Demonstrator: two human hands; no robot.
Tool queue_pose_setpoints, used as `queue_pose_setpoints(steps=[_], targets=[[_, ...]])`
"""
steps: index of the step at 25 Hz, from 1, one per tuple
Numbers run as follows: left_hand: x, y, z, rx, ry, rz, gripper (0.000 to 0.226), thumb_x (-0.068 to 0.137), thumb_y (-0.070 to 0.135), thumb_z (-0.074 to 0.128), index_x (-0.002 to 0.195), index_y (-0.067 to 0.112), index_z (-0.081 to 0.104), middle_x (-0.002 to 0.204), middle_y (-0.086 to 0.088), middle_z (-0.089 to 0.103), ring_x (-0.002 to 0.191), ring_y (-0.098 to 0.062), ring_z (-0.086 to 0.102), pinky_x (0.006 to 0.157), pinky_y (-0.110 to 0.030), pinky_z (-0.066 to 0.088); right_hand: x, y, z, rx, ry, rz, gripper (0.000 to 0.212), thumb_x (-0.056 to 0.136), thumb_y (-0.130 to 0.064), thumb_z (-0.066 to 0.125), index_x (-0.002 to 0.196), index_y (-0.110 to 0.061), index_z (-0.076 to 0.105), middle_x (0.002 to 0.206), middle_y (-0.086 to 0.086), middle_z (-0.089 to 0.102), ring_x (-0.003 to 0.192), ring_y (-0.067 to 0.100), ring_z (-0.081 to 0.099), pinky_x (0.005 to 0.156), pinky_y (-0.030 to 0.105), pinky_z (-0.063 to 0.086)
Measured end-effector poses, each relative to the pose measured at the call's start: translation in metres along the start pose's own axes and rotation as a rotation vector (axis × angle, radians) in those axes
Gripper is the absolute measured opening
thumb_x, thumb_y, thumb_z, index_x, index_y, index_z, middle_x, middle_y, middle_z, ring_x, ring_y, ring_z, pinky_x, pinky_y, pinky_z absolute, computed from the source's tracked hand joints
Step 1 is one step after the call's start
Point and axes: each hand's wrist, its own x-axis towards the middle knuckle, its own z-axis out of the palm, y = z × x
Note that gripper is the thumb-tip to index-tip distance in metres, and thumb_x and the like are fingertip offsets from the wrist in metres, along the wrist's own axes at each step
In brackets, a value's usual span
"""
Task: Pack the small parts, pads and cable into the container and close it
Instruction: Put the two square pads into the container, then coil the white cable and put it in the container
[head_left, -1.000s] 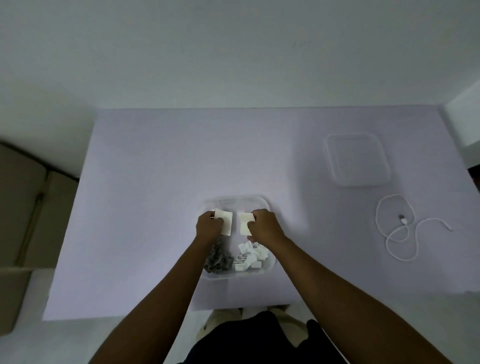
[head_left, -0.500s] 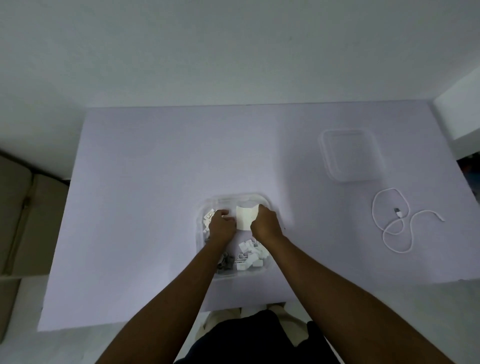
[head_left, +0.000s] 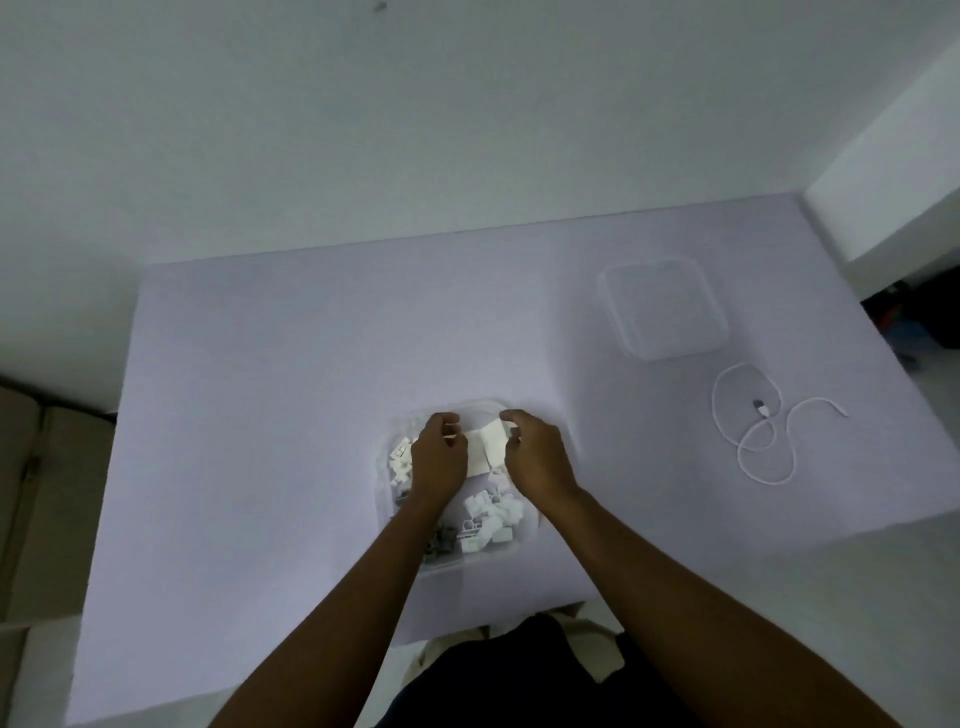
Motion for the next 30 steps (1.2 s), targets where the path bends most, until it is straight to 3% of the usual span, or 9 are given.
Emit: queue_pose_setpoints(steps=[3, 6, 9, 12, 18, 27, 30], targets=[[-0.004, 0.03, -0.002, 0.032, 0.017, 0.171, 0.019, 0.095, 0.009, 0.055, 0.112, 0.01, 0.062, 0.103, -0.003, 0.069, 0.083, -0.009, 0.061, 0.072, -0.013, 0.044, 0.006, 0.008, -0.029, 0.044, 0.104, -0.028, 0.035, 0.094, 0.006, 0.049, 0.12, -0.009, 0.066, 0.123, 0.007, 0.068, 0.113, 0.019, 0.063, 0.093, 0.018, 0.045], [-0.004, 0.068, 0.01, 0.034, -0.112, 0.264, 0.011, 0.094, 0.014, 0.057, 0.102, 0.015, 0.064, 0.09, 0.003, 0.068, 0.069, -0.007, 0.061, 0.061, -0.013, 0.044, 0.014, 0.03, -0.064, 0.105, 0.209, 0.041, 0.034, 0.089, 0.011, 0.046, 0.107, -0.008, 0.067, 0.109, 0.006, 0.07, 0.102, 0.018, 0.064, 0.084, 0.02, 0.048], [0.002, 0.103, 0.053, 0.115, -0.296, 0.369, 0.006, 0.092, 0.018, 0.06, 0.093, 0.016, 0.065, 0.086, 0.003, 0.069, 0.074, -0.012, 0.063, 0.063, -0.02, 0.046, 0.023, 0.069, -0.104, 0.15, 0.287, 0.134, 0.027, 0.088, 0.008, 0.051, 0.1, -0.009, 0.068, 0.098, 0.005, 0.07, 0.094, 0.019, 0.066, 0.081, 0.024, 0.051], [0.0, 0.129, 0.119, 0.192, -0.429, 0.402, 0.006, 0.093, 0.023, 0.061, 0.092, 0.018, 0.064, 0.088, 0.002, 0.069, 0.077, -0.013, 0.064, 0.065, -0.023, 0.051, 0.025, 0.123, -0.147, 0.142, 0.348, 0.232, 0.021, 0.09, 0.001, 0.053, 0.097, -0.011, 0.069, 0.098, 0.003, 0.071, 0.092, 0.02, 0.066, 0.075, 0.02, 0.045], [-0.015, 0.158, 0.264, 0.348, -0.648, 0.398, 0.01, 0.094, 0.024, 0.061, 0.098, 0.016, 0.065, 0.092, -0.002, 0.068, 0.076, -0.013, 0.061, 0.057, -0.014, 0.041, 0.023, 0.262, -0.22, 0.083, 0.384, 0.435, 0.016, 0.087, -0.003, 0.056, 0.092, -0.008, 0.071, 0.099, 0.011, 0.073, 0.096, 0.029, 0.066, 0.084, 0.032, 0.05], [-0.028, 0.181, 0.396, 0.531, -0.579, 0.311, 0.025, 0.083, 0.039, 0.071, 0.097, 0.018, 0.067, 0.086, 0.002, 0.068, 0.081, -0.016, 0.063, 0.076, -0.029, 0.051, 0.057, 0.361, -0.26, 0.098, 0.352, 0.437, 0.01, 0.09, -0.009, 0.056, 0.088, -0.011, 0.067, 0.089, 0.01, 0.071, 0.084, 0.025, 0.065, 0.071, 0.026, 0.045], [-0.031, 0.178, 0.418, 0.607, -0.597, 0.254, 0.023, 0.084, 0.04, 0.07, 0.088, 0.017, 0.068, 0.084, 0.0, 0.067, 0.081, -0.019, 0.063, 0.072, -0.03, 0.049, 0.065, 0.376, -0.268, 0.104, 0.261, 0.389, 0.011, 0.089, -0.011, 0.059, 0.089, -0.011, 0.07, 0.089, 0.009, 0.072, 0.085, 0.025, 0.067, 0.073, 0.028, 0.049]])
